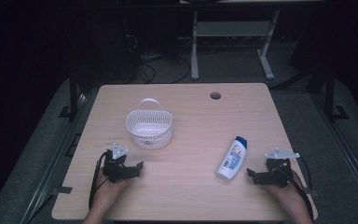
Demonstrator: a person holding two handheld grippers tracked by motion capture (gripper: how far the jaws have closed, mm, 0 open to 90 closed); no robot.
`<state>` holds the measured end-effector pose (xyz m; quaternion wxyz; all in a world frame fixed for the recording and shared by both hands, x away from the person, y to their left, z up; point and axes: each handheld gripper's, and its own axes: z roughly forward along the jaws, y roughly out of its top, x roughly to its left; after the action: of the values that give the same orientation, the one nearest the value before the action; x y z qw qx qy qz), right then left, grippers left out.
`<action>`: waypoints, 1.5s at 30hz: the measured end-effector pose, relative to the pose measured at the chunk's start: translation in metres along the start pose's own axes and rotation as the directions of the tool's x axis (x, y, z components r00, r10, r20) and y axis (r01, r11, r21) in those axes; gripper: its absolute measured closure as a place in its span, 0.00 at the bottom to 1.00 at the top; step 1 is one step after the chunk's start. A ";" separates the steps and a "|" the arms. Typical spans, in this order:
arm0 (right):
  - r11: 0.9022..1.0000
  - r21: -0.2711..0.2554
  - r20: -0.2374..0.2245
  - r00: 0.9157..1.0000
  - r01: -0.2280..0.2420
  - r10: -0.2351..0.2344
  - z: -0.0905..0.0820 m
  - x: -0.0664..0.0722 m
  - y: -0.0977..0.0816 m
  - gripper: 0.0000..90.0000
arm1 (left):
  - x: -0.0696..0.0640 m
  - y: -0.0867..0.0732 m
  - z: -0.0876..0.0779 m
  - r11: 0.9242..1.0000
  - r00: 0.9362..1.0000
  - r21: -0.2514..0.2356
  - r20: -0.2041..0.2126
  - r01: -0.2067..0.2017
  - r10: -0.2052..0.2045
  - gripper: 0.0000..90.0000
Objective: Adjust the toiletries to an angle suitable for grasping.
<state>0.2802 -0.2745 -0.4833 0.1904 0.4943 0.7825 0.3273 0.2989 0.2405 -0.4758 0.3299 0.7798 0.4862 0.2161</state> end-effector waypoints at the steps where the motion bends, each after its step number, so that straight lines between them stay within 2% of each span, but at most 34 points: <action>1: 1.000 0.000 0.000 1.000 0.000 0.000 0.000 0.000 0.000 0.01 | 0.000 0.000 0.000 1.000 1.000 -0.001 0.006 -0.006 0.006 0.15; 6: 1.000 0.000 0.002 1.000 -0.001 0.001 0.000 0.000 0.000 0.02 | 0.003 0.000 0.000 0.999 0.998 -0.004 0.043 -0.040 0.040 0.15; 8: 1.000 -0.007 0.002 1.000 -0.001 0.001 -0.002 0.000 0.000 0.11 | 0.003 -0.001 -0.001 0.999 0.997 -0.005 0.052 -0.048 0.048 0.15; 9: 1.000 -0.012 0.001 1.000 0.001 -0.001 -0.004 0.000 0.000 0.17 | 0.005 -0.001 -0.001 0.998 0.994 -0.007 0.079 -0.070 0.071 0.15; 11: 1.000 -0.015 0.002 1.000 -0.001 0.001 -0.005 -0.001 0.000 0.20 | 0.006 -0.001 -0.001 0.996 0.992 -0.006 0.091 -0.085 0.085 0.15; 12: 1.000 -0.006 0.005 1.000 -0.006 0.006 -0.008 -0.002 0.001 0.34 | 0.007 -0.002 -0.001 0.995 0.988 -0.009 0.117 -0.104 0.104 0.15; 13: 1.000 -0.005 0.012 1.000 -0.006 0.006 -0.010 -0.003 0.002 0.40 | 0.007 -0.002 -0.001 0.995 0.988 -0.009 0.117 -0.104 0.104 0.15; 14: 1.000 -0.010 0.022 1.000 -0.002 0.002 -0.012 -0.003 0.003 0.46 | 0.009 -0.002 -0.002 0.991 0.980 -0.013 0.147 -0.131 0.132 0.15; 15: 1.000 -0.015 0.021 1.000 -0.009 0.010 -0.013 -0.004 0.003 0.52 | 0.010 -0.002 -0.002 0.990 0.979 -0.014 0.153 -0.137 0.137 0.15; 17: 0.999 -0.019 0.005 0.999 -0.031 0.031 -0.017 -0.005 0.004 0.67 | 0.010 -0.002 -0.002 0.990 0.978 -0.015 0.155 -0.138 0.138 0.15; 20: 0.999 -0.022 -0.002 1.000 -0.026 0.026 -0.020 -0.005 0.007 0.86 | 0.010 -0.002 -0.002 0.990 0.978 -0.016 0.153 -0.138 0.138 0.15; 23: 0.999 -0.021 -0.003 1.000 -0.027 0.027 -0.023 -0.006 0.012 0.99 | 0.010 -0.003 -0.002 0.991 0.979 -0.016 0.150 -0.135 0.136 0.15; 26: 0.999 -0.013 -0.019 0.999 -0.048 0.048 -0.023 -0.010 0.018 1.00 | 0.010 -0.003 -0.003 0.991 0.979 -0.015 0.151 -0.136 0.137 0.15; 34: 0.999 0.000 -0.031 0.999 -0.033 0.033 -0.020 -0.014 0.035 1.00 | 0.010 -0.003 -0.003 0.991 0.979 -0.015 0.151 -0.135 0.136 0.15; 45: 0.999 -0.002 -0.058 0.997 -0.043 0.043 -0.010 -0.021 0.056 1.00 | 0.010 -0.003 -0.003 0.991 0.979 -0.014 0.151 -0.135 0.136 0.15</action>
<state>0.3195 -0.2799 -0.4379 0.1614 0.5009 0.7763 0.3471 0.3000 0.2511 -0.4757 0.3519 0.8246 0.4050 0.1792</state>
